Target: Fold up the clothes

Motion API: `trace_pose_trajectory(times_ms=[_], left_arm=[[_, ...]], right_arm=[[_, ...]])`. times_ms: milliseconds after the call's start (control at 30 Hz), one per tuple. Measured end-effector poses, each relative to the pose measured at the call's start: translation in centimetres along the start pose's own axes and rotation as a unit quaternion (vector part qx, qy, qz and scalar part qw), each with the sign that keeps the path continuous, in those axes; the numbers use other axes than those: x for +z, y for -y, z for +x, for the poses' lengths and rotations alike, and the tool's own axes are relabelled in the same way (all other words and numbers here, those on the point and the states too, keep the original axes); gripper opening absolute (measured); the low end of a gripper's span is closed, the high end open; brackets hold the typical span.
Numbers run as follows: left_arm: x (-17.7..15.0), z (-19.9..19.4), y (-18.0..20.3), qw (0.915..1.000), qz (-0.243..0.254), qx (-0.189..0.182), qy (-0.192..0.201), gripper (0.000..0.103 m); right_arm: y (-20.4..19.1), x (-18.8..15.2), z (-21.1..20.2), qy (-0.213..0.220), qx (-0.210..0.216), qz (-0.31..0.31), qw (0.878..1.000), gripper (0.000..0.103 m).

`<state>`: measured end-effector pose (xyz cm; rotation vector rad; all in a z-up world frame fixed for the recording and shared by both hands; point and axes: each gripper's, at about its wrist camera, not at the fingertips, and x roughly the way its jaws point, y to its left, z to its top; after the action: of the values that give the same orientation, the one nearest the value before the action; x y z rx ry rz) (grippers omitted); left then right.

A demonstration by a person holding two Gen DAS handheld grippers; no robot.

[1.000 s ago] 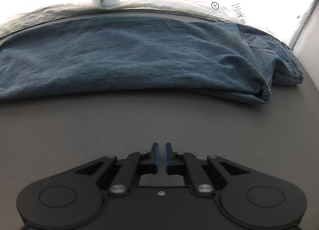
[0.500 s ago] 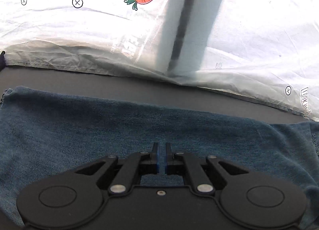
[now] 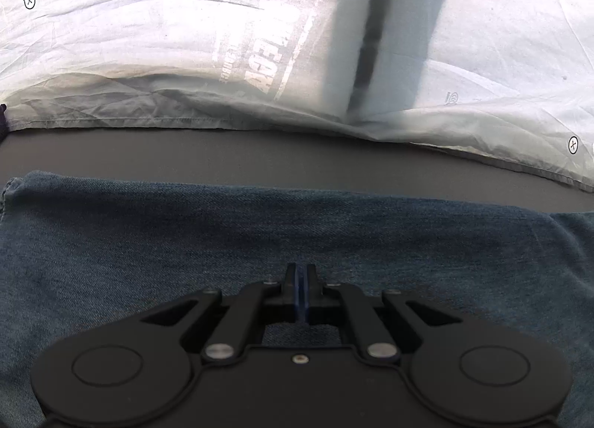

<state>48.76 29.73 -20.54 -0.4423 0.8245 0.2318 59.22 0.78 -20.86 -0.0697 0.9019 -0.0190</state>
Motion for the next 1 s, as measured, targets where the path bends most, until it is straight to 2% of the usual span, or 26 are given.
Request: trace_pose_trajectory(times_ms=[167, 333, 500, 567, 633, 700, 733, 767, 867, 1000], left_arm=[[0.1, 0.0, -0.2, 0.9999, -0.012, -0.005, -0.006, 0.102], [0.2, 0.3, 0.5, 0.9998, -0.009, 0.012, -0.012, 0.102], [0.5, 0.7, 1.1, 0.9992, -0.013, 0.036, -0.015, 0.099], [0.6, 0.6, 1.4, 0.9979, -0.018, 0.062, -0.007, 0.084], [0.8, 0.5, 1.7, 0.9963, -0.018, 0.084, -0.002, 0.061], [1.0, 0.5, 1.4, 0.9972, -0.027, 0.070, -0.005, 0.047], [1.2, 0.4, 1.2, 0.9978, -0.034, 0.056, -0.008, 0.034], [1.3, 0.4, 1.0, 0.9981, -0.041, 0.045, -0.011, 0.030], [1.6, -0.3, 1.7, 0.9983, -0.043, 0.039, -0.008, 0.027], [2.1, -2.1, 4.1, 0.9995, -0.022, 0.021, 0.011, 0.026]], right_arm=[[0.1, -3.1, -2.6, -0.005, 0.006, 0.010, 1.000, 0.003], [0.9, -7.7, -6.6, -0.017, 0.025, 0.042, 0.999, 0.003], [1.1, -10.1, -9.1, -0.025, 0.035, 0.043, 0.998, 0.003], [1.3, -10.3, -9.2, -0.028, 0.040, 0.051, 0.998, 0.003], [1.5, -10.1, -9.0, -0.031, 0.043, 0.063, 0.997, 0.003], [1.6, -10.0, -8.9, -0.033, 0.045, 0.072, 0.996, 0.003], [1.7, -10.0, -8.8, -0.033, 0.046, 0.074, 0.996, 0.003], [1.7, -10.1, -8.8, -0.033, 0.048, 0.076, 0.995, 0.003], [2.4, -9.8, -8.5, -0.040, 0.062, 0.096, 0.993, 0.003], [5.0, -9.5, -8.5, -0.054, 0.077, 0.169, 0.981, 0.003]])
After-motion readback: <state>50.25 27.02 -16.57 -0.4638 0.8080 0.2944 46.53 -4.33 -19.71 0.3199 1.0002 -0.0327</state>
